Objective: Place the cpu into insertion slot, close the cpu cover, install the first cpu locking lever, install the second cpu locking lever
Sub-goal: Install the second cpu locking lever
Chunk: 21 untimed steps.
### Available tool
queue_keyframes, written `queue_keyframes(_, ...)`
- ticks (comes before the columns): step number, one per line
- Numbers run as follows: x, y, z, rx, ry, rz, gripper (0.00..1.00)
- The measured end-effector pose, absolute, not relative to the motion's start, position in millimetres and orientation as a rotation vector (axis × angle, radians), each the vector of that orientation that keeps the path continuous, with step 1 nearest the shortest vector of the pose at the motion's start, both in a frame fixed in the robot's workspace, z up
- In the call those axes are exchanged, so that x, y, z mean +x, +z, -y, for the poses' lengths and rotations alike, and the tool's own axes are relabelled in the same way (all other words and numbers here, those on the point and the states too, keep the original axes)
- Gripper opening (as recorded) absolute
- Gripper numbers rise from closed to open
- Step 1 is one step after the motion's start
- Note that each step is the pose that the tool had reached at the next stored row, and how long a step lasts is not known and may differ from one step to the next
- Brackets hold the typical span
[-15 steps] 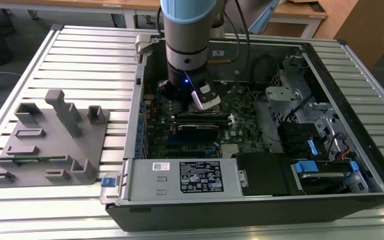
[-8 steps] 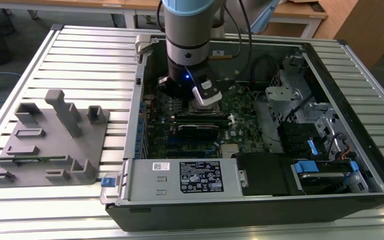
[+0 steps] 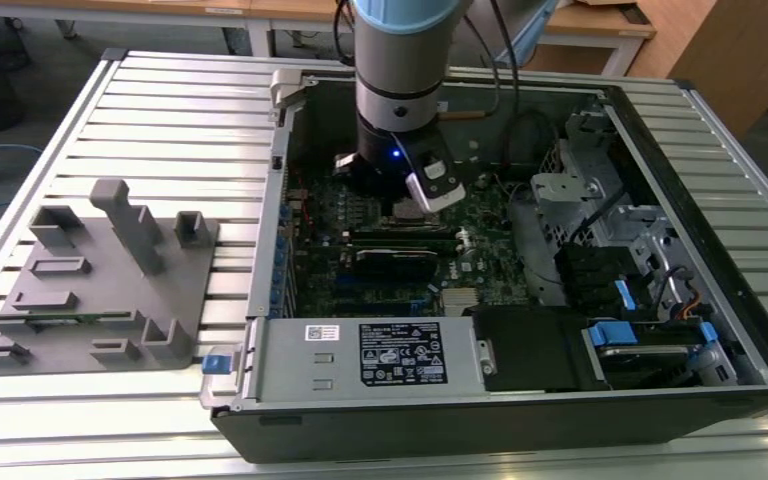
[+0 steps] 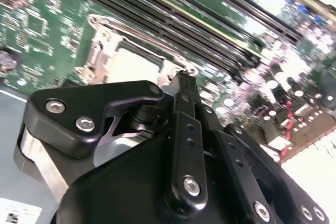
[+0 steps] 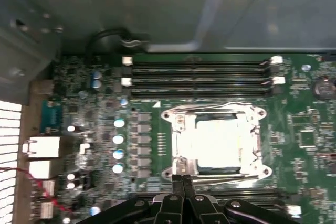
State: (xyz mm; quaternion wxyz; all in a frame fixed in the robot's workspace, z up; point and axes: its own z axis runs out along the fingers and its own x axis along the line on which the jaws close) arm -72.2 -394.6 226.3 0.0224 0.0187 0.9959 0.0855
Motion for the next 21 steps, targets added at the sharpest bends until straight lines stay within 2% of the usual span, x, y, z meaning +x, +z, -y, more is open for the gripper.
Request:
queue_keyframes(12,-47.0,226.0,391.3,0.059,0.257,-3.085,0.10)
queue_keyframes(21,-42.3,225.6,369.8,0.059,0.217,-3.088,0.10)
